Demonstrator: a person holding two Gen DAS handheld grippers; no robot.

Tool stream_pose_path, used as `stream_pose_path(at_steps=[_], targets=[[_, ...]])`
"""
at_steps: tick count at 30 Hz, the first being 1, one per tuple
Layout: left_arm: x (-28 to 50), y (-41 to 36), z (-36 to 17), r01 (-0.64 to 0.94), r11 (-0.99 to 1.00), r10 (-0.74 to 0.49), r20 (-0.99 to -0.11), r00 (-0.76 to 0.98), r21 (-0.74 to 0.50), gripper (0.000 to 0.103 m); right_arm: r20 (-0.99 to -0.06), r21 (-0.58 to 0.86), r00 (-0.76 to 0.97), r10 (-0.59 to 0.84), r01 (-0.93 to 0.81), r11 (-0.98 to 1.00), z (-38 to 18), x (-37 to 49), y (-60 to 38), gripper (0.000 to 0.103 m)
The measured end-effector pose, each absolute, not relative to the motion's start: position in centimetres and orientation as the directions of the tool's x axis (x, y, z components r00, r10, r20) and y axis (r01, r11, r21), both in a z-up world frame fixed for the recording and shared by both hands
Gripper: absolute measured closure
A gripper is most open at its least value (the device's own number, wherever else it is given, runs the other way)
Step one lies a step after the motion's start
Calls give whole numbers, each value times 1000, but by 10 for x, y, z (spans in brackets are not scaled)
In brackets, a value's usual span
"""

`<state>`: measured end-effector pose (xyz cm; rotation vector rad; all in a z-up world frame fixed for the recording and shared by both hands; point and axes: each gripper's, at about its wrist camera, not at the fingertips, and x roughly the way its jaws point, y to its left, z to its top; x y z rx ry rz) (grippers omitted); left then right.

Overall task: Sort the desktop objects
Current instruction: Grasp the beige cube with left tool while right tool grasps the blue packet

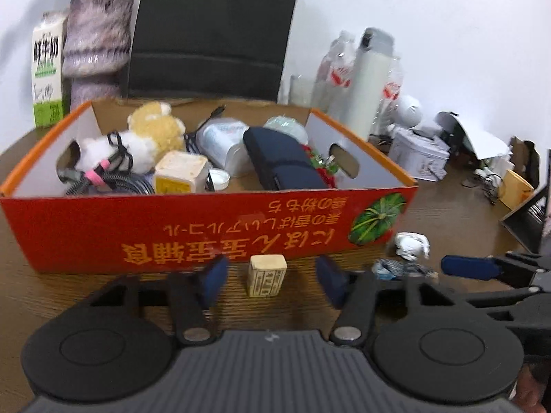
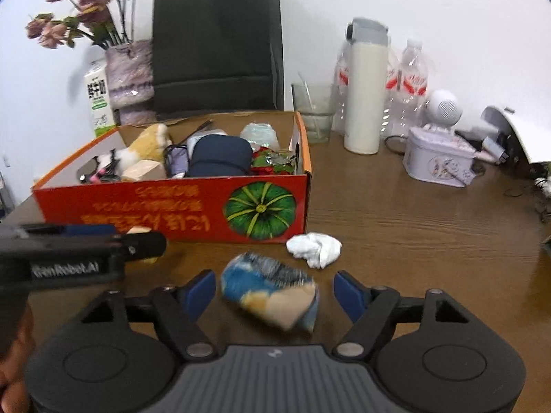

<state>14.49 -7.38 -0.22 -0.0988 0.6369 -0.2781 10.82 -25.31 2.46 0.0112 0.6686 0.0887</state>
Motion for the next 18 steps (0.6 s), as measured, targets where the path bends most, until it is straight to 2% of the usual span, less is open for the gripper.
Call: stream_pose_path(at_steps=[1,2,5,6,7,12,18], targets=[[148,-74,-5,221,956,-292,-583,758,-192,69,-630,27,773,77,-77,997,21,115,-253,47],[149,-73,-8,219,955,-295,-588,753,-200,79,-635,26,768,77,-79,997,17,119,-253,56],[148,-69,-9,218,950,-309,-586,749,-222,81,-627,53,771,113,-103,993,11,117,-255,62],[148,-69,-9,214,951,-307,-585,750,-224,81,-625,51,772,119,-111,992,12,115,-254,70],[146,-69,-8,212,952,-304,-584,753,-221,81,-622,58,773,126,-115,992,12,113,-253,73],[135,-67,-2,245,947,-321,-549,772,-209,81,-612,28,782,117,-126,992,13,107,-246,81],[110,-62,2,239,943,-328,-524,786,-232,81,-607,19,783,134,-155,988,15,104,-241,84]])
